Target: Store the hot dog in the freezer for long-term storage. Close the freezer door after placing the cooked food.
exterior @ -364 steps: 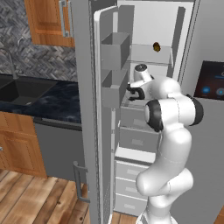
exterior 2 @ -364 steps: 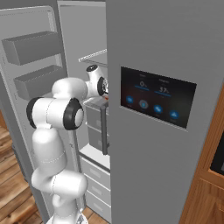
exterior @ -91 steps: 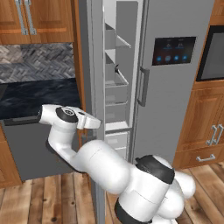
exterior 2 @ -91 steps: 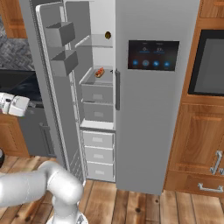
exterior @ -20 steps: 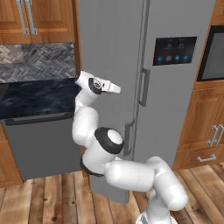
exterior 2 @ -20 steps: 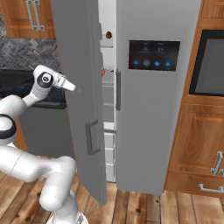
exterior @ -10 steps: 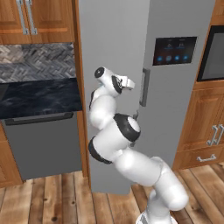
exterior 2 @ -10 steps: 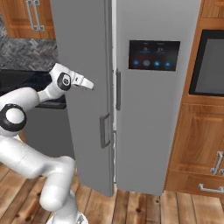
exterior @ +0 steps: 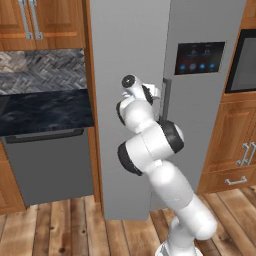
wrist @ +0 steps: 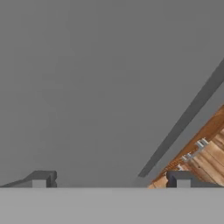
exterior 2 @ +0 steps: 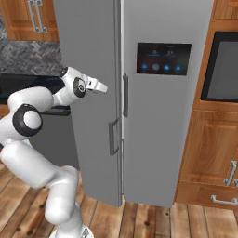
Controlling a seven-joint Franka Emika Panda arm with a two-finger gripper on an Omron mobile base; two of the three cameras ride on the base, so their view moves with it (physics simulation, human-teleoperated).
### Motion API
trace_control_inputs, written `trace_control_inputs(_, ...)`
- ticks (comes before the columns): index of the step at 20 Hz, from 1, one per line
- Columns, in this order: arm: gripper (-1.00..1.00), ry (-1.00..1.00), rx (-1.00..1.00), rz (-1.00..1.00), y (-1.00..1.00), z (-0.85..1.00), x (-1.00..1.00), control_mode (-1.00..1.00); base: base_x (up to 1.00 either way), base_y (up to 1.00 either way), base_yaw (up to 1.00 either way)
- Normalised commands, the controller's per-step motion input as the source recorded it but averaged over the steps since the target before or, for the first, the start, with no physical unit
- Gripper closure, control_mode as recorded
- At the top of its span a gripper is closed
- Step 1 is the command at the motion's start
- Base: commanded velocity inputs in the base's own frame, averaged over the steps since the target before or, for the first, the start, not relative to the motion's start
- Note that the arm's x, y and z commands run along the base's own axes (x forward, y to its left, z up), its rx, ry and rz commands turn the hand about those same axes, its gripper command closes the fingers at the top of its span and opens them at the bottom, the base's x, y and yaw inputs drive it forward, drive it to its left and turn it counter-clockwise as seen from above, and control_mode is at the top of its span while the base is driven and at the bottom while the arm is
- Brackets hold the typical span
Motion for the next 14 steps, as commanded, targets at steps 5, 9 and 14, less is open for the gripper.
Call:
trace_control_inputs(5,-1.00,0.00,0.10,0.08,-0.08,0.03,0.14,-1.00,0.00,0.00,0.00)
trace_control_inputs(9,-1.00,0.00,0.22,0.15,-0.47,0.18,0.19,-1.00,0.00,0.00,0.00)
trace_control_inputs(14,-1.00,0.00,0.10,0.13,-0.45,0.08,0.23,-1.00,0.00,0.00,0.00)
